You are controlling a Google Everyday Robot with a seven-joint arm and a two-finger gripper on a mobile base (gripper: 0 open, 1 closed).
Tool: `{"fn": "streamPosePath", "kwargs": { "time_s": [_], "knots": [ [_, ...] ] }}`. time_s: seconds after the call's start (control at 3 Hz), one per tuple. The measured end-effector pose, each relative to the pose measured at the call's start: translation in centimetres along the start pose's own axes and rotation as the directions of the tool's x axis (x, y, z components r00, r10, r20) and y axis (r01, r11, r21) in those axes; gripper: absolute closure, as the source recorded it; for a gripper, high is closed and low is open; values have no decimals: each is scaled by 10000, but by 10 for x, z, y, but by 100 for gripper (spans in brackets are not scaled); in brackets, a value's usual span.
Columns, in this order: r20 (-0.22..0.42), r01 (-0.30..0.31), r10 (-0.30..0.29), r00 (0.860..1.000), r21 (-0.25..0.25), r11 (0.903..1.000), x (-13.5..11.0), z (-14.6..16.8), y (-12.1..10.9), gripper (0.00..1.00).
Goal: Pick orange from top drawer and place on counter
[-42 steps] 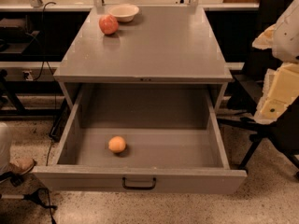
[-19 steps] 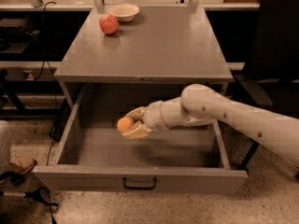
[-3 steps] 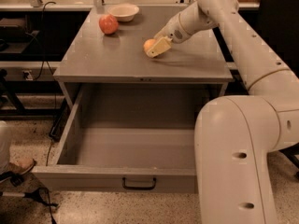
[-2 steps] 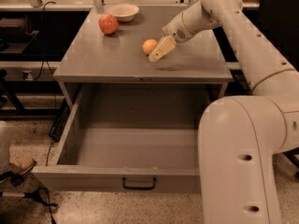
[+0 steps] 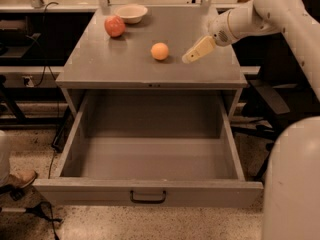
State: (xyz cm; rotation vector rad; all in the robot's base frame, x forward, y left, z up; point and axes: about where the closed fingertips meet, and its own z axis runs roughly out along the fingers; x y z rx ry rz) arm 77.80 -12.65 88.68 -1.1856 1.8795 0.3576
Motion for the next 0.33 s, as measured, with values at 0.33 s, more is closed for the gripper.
{"fn": "streamPosePath", "kwargs": {
  "time_s": [0.33],
  "knots": [
    [749, -392, 311, 9967, 1087, 9933, 5, -60, 2, 0]
  ]
}}
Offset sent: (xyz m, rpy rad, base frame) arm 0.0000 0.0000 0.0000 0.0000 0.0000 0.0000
